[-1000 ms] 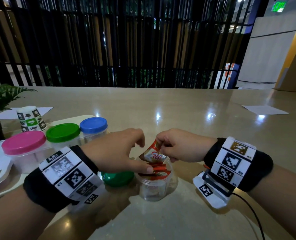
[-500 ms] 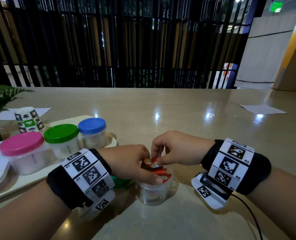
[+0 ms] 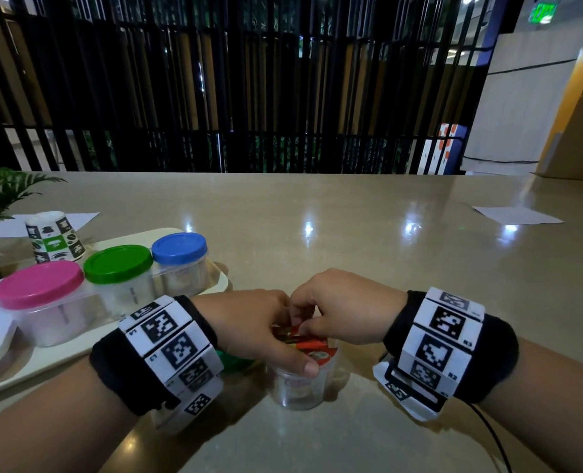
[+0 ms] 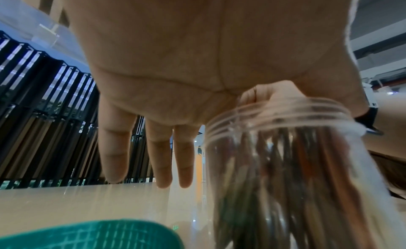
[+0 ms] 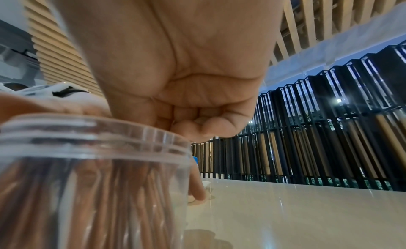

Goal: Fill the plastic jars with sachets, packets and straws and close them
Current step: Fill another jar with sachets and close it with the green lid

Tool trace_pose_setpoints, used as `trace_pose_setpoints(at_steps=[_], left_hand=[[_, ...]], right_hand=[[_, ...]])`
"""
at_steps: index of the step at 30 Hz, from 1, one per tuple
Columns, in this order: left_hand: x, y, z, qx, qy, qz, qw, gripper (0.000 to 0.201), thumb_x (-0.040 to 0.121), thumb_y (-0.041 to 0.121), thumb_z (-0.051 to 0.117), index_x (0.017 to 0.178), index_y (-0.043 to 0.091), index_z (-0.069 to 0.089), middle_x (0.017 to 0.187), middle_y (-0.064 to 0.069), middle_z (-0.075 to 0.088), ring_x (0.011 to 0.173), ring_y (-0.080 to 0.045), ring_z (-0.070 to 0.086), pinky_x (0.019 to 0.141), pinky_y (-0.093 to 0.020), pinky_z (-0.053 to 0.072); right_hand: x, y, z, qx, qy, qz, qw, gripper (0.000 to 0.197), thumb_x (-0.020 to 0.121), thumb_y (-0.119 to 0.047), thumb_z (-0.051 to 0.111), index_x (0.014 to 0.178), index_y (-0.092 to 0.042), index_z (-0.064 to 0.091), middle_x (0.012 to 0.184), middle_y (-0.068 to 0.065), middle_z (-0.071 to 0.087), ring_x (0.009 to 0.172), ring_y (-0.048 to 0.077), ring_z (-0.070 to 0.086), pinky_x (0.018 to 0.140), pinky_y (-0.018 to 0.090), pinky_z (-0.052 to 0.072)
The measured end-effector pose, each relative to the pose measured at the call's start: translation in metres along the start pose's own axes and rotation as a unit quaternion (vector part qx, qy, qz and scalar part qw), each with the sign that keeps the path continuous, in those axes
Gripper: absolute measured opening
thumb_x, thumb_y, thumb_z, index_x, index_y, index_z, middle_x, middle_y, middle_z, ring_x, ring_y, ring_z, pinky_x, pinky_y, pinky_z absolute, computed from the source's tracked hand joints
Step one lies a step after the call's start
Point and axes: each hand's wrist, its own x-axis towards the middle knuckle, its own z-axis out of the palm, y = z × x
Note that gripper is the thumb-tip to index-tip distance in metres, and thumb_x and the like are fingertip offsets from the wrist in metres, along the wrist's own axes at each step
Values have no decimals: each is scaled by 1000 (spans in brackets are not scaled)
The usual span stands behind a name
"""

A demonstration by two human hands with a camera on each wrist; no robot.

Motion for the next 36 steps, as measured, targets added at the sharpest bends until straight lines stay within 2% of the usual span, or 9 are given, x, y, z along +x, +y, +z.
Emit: trace_pose_setpoints(at_steps=[7,10,13,18,22,25,29,33,36], left_hand=[[0,3,-2,23,-40,-25,999,76,62,73,70,122,29,60,116,9,58,104,-10,59,97,-36,50],[1,2,-1,25,-37,-30,999,72,66,71,70,123,28,60,118,7,60,104,-10,59,98,-35,49],[-1,0,-1,55,-21,-26,998,84,66,75,67,135,29,51,132,15,42,114,-9,49,103,-33,45],[-3,-2,-6,85,0,-16,996,88,68,73,67,140,30,39,134,18,36,117,-7,45,104,-31,44],[-1,-1,-4,69,-3,-15,998,79,70,68,70,135,31,43,124,15,47,111,-6,49,101,-31,46],[1,-2,-3,58,-4,-17,998,73,71,66,71,131,32,47,120,15,51,108,-6,51,100,-31,46],[2,-4,-3,43,-8,-20,999,71,70,65,72,129,33,47,118,17,51,107,-6,52,100,-32,46],[0,-3,-2,35,0,-22,999,69,71,63,73,129,34,46,118,17,52,107,-5,52,98,-28,46],[-2,-2,-1,30,4,-23,999,74,73,61,73,133,34,41,123,16,52,110,-5,52,99,-27,46]], right_hand=[[-3,8,-13,42,-35,8,998,16,93,-26,60,102,-24,72,93,-12,69,83,2,61,79,23,52],[-10,27,-32,114,-3,48,992,14,93,-20,60,100,-20,71,88,-10,72,68,-4,60,66,15,51],[-20,61,-48,102,18,110,989,8,91,-17,63,90,-22,69,82,-6,71,62,1,59,67,23,51],[-33,112,-42,32,-80,250,964,4,89,-21,64,93,-23,64,83,-7,68,68,5,62,68,24,47],[-37,123,-25,-5,-143,328,934,25,81,-21,73,103,-20,61,95,-3,62,75,10,56,61,22,48],[-40,120,-20,-37,-164,361,917,42,77,-29,78,112,-16,58,93,-3,58,73,11,54,55,19,45],[-38,122,-14,-53,-166,373,911,52,71,-27,81,114,-20,52,90,-4,56,81,15,57,74,30,53],[-36,128,-11,-48,-179,370,910,54,70,-29,81,115,-28,50,106,-4,58,95,17,59,73,27,47],[-32,129,-9,-40,-164,350,922,40,72,-30,80,105,-28,58,108,-6,58,99,15,57,79,27,48]])
